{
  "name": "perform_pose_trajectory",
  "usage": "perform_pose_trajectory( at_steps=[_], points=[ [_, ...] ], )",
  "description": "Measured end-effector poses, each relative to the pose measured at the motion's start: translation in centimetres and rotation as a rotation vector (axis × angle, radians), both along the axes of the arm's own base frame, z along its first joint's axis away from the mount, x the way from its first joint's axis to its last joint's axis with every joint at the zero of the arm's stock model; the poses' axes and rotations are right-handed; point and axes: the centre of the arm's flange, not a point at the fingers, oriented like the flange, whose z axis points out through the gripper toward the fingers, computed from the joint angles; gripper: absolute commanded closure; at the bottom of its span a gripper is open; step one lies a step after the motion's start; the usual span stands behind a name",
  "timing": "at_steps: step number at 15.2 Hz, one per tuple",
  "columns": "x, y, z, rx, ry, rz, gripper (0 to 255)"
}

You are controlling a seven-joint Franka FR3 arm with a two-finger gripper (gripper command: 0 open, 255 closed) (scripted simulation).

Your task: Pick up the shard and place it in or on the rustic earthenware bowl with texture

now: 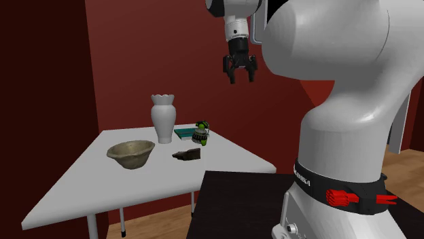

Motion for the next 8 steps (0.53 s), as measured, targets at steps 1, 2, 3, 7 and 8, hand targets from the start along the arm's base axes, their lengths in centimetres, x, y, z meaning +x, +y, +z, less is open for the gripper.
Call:
perform_pose_trajectory(
  at_steps=[1, 2, 3, 7, 8],
  points=[
    [0.7, 1.3, -1.0, 0.0, 0.003, 0.022, 0],
    [1.3, 2.3, -2.1, 0.0, 0.006, 0.044, 0],
    [2.0, 3.1, -2.9, 0.0, 0.009, 0.066, 0],
    [3.5, 6.4, -6.5, -0.002, 0.021, 0.154, 0],
    [4.2, 7.3, -7.4, -0.002, 0.024, 0.176, 0]
  ],
)
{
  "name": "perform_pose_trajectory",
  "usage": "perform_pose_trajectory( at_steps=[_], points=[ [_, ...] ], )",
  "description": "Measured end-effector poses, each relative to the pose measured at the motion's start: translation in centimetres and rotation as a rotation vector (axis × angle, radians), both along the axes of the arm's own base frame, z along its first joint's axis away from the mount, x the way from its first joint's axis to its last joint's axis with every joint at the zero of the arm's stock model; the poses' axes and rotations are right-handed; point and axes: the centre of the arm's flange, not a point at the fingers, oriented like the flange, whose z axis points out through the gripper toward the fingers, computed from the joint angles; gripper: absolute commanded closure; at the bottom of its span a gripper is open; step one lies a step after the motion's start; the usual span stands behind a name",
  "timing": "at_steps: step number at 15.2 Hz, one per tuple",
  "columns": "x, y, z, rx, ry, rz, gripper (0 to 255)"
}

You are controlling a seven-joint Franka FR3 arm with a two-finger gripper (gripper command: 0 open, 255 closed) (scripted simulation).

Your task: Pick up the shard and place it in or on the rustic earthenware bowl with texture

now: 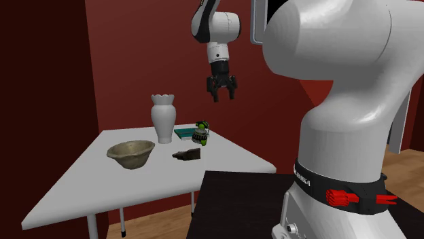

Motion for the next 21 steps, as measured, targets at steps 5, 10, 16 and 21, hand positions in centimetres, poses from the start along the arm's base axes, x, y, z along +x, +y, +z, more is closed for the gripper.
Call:
perform_pose_trajectory(
  at_steps=[5, 10, 16, 21],
  points=[
    [1.6, 4.6, -4.3, -0.001, 0.016, 0.11, 0],
    [2.5, 9.3, -9.0, -0.002, 0.031, 0.22, 0],
    [3.3, 15.2, -14.3, -0.003, 0.048, 0.351, 0],
    [3.0, 20.0, -18.8, -0.005, 0.064, 0.461, 0]
  ],
)
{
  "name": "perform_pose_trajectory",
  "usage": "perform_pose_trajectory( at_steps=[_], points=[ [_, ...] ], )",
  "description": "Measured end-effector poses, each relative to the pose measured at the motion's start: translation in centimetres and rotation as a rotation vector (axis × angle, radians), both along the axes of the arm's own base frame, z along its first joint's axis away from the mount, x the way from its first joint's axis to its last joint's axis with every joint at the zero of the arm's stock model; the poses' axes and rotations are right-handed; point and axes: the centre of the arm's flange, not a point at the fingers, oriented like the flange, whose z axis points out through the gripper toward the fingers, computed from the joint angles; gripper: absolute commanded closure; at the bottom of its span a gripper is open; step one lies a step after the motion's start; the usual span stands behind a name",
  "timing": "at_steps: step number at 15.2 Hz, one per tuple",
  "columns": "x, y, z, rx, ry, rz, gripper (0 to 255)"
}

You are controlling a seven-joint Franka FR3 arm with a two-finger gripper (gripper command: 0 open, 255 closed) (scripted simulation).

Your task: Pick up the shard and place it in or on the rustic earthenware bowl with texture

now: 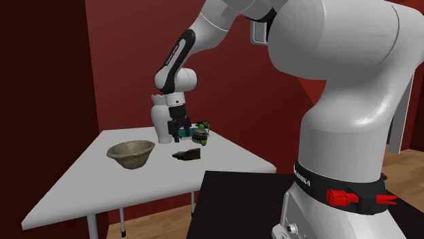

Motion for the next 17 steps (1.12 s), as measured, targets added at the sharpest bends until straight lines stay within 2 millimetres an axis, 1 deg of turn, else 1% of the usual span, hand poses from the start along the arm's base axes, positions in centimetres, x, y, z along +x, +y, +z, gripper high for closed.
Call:
perform_pose_trajectory(
  at_steps=[2, 3, 4, 6, 11, 17],
  points=[
    [0.1, 1.8, -1.7, -0.001, 0.006, 0.044, 0],
    [-0.1, 2.7, -2.3, -0.001, 0.009, 0.065, 0],
    [-0.2, 3.2, -3.1, -0.001, 0.011, 0.076, 0],
    [-0.3, 3.5, -4.4, -0.001, 0.012, 0.084, 0],
    [-0.4, 3.2, -7.0, -0.002, 0.012, 0.086, 0],
    [-0.4, 3.1, -7.3, -0.001, 0.012, 0.086, 0]
  ],
)
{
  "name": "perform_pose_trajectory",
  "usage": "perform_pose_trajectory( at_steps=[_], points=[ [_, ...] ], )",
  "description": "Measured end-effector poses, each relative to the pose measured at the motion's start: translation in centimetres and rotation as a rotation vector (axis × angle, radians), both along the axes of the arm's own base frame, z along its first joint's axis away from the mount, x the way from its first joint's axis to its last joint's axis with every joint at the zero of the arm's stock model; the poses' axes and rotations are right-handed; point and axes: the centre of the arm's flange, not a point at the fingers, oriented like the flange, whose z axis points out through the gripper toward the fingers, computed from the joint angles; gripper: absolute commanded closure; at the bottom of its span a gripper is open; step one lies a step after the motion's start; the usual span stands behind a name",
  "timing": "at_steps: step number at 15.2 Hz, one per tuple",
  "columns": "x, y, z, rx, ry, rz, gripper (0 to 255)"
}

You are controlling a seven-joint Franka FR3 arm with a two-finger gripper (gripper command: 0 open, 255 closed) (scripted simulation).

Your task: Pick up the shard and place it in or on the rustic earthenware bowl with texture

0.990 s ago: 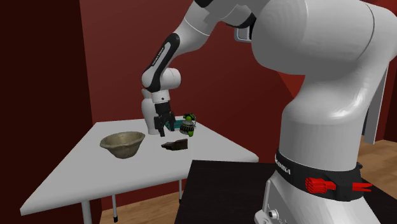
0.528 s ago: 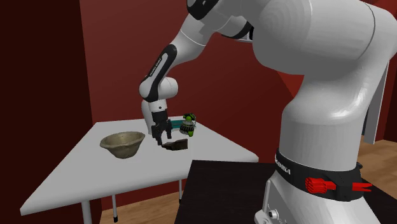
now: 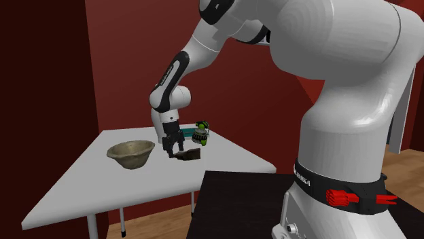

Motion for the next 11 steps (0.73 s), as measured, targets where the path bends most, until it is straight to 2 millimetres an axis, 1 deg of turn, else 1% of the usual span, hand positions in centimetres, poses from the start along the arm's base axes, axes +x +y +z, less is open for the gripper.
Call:
perform_pose_trajectory(
  at_steps=[1, 2, 11],
  points=[
    [0.0, 0.0, 0.0, 0.0, 0.0, 0.0, 0],
    [0.0, 0.0, 0.0, 0.0, 0.0, 0.0, 255],
    [-0.03, 0.07, 0.03, 0.001, -0.001, 0.001, 255]
  ],
)
